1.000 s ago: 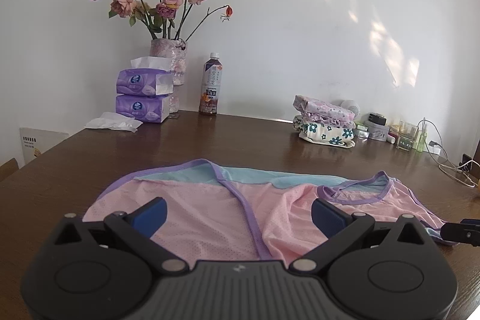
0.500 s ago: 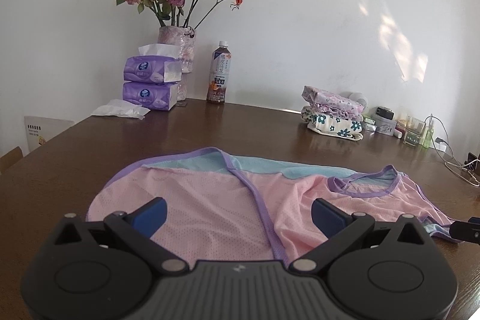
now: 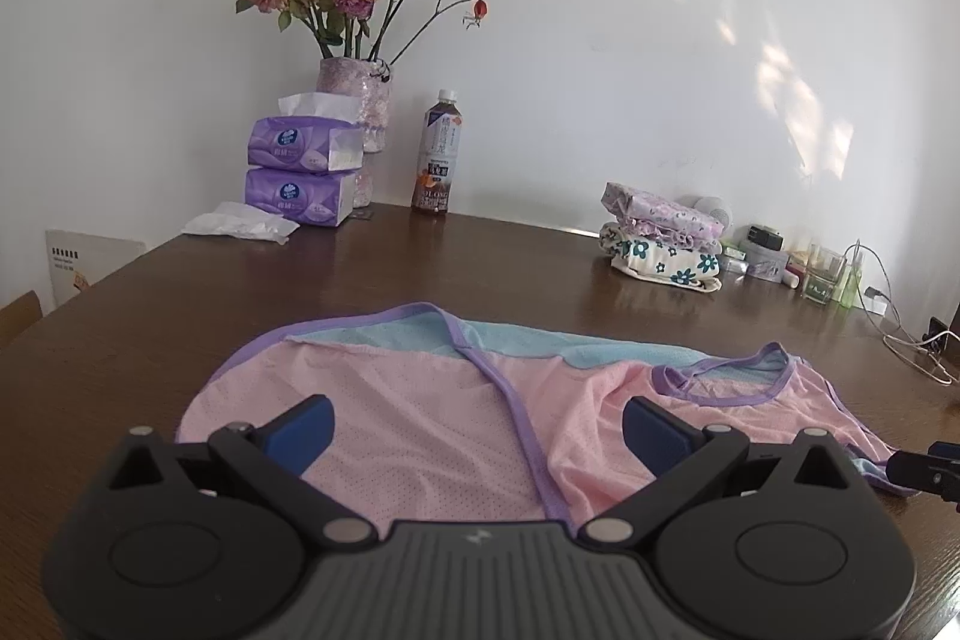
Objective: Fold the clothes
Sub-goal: 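Move both open tools toward the garment's purple-trimmed edge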
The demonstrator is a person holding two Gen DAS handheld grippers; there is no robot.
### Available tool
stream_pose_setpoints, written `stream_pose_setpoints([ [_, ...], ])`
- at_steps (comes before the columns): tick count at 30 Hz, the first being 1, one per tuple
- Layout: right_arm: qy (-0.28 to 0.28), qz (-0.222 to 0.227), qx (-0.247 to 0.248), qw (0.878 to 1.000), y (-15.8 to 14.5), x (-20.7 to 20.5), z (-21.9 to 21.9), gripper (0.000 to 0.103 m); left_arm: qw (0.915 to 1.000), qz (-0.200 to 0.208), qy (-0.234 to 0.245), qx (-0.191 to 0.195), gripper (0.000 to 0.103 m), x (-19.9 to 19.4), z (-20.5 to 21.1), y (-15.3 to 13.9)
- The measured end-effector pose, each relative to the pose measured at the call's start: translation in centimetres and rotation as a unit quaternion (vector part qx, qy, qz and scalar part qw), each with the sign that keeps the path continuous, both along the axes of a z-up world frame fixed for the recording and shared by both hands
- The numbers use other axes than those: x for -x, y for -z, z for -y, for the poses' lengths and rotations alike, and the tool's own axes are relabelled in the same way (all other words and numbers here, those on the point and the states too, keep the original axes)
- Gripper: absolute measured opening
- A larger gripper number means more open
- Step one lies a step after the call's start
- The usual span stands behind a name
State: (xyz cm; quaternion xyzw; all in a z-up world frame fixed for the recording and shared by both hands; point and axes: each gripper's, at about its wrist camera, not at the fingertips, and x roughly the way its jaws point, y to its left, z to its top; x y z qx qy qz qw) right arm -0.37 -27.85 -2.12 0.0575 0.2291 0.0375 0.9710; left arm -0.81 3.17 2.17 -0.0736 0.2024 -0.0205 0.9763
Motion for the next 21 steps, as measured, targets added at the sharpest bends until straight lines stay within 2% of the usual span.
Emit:
stream_pose_setpoints([
  [6,-0.003,0.004,-0.006,1.0,-0.08,-0.09,0.06,0.103,0.9998,-0.011,0.004,0.016,0.103,-0.39,-0.52,0.29],
  [14,-0.009,0.0,-0.018,1.0,0.25,-0.47,0.18,0.103,0.9996,0.004,0.025,0.014,0.103,-0.24,0.01,0.09],
  [21,-0.012,-0.003,-0.029,1.0,0.25,-0.8,0.45,0.103,0.9997,0.001,0.023,0.012,0.103,-0.58,-0.15,-0.1],
])
